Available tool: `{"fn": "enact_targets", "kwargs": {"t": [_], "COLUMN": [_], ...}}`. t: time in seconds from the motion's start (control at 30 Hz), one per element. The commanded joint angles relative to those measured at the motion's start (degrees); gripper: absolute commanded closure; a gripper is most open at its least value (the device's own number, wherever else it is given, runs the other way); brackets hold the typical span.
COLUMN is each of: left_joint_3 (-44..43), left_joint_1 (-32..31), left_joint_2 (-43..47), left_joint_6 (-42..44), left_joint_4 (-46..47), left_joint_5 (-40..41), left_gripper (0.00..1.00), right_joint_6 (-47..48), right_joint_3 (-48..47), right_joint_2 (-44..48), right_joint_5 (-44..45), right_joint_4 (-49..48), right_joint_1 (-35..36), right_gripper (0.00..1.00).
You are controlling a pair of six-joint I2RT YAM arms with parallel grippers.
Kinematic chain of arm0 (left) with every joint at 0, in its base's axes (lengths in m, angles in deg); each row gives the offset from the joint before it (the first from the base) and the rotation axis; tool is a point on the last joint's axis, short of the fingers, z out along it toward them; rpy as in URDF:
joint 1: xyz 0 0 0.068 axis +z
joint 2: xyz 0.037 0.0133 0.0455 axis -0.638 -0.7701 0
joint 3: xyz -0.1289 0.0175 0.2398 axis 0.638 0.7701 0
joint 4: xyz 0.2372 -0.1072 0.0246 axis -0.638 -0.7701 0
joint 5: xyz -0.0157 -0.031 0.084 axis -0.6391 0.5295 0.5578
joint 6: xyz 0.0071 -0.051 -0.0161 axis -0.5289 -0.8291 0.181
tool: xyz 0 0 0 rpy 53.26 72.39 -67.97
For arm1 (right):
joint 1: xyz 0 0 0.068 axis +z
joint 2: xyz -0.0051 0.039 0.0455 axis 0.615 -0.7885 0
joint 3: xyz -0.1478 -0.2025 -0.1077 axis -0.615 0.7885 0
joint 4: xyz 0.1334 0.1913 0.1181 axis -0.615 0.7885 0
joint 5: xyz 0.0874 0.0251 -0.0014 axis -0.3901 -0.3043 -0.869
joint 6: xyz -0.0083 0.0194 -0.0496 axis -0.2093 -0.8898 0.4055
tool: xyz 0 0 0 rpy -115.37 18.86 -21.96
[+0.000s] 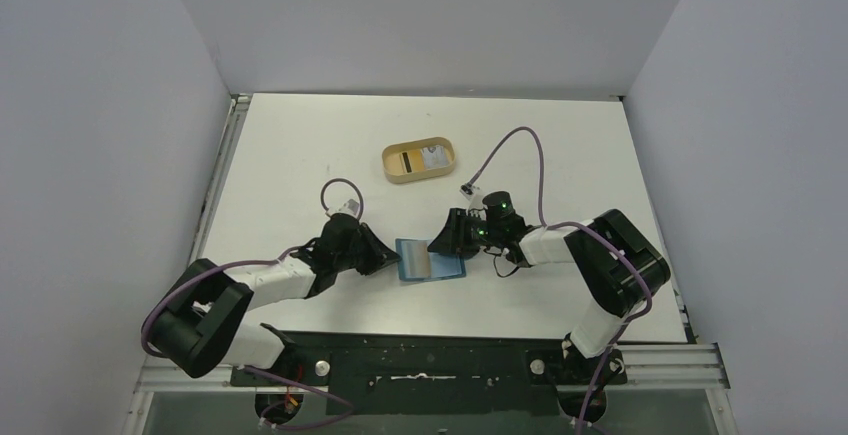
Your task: Take the credit cards out of the card holder
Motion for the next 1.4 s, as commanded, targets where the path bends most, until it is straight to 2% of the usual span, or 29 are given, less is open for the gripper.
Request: {"fn": "enact_targets", "kwargs": {"t": [0.0,0.13,0.33,0.57,0.9,1.13,1.37], "left_joint_3": [-1.6,-4.3,-7.2,-7.3,-7.3,-7.0,-6.8], "left_joint_1": [0.3,-0.3,-0.9,-1.8,-1.8,-1.7,-1.4], "left_joint_2": [1.9,5.7,7.5,6.1,6.5,6.6,6.5], "left_joint_6": [1.3,4.5,7.3,6.8,7.1,7.0,7.1], "left_joint_4": [1.4,-5.5,-10.6,-9.7,-10.3,-10.3,-10.6], "left_joint_5": [0.0,2.0,3.3,3.1,3.2,3.0,2.7], "left_gripper": [1.0,1.0,1.0,1.0,1.0,1.0,1.0], "right_joint_6": [2.6,9.9,16.9,16.6,16.4,17.9,21.0], "right_joint_3": [-1.1,-7.9,-18.1,-22.2,-22.8,-22.3,-20.9], "right_joint_2": [2.6,9.2,9.7,3.6,-0.3,-0.9,3.0], "right_joint_5": [2.4,10.3,24.1,26.8,28.3,30.2,36.7], "right_joint_4": [2.1,15.5,30.8,30.6,30.8,33.2,39.7], "right_joint_1": [1.3,5.8,14.0,18.0,18.8,18.9,18.7], "right_gripper": [0.58,0.58,0.59,0.59,0.59,0.59,0.59]}}
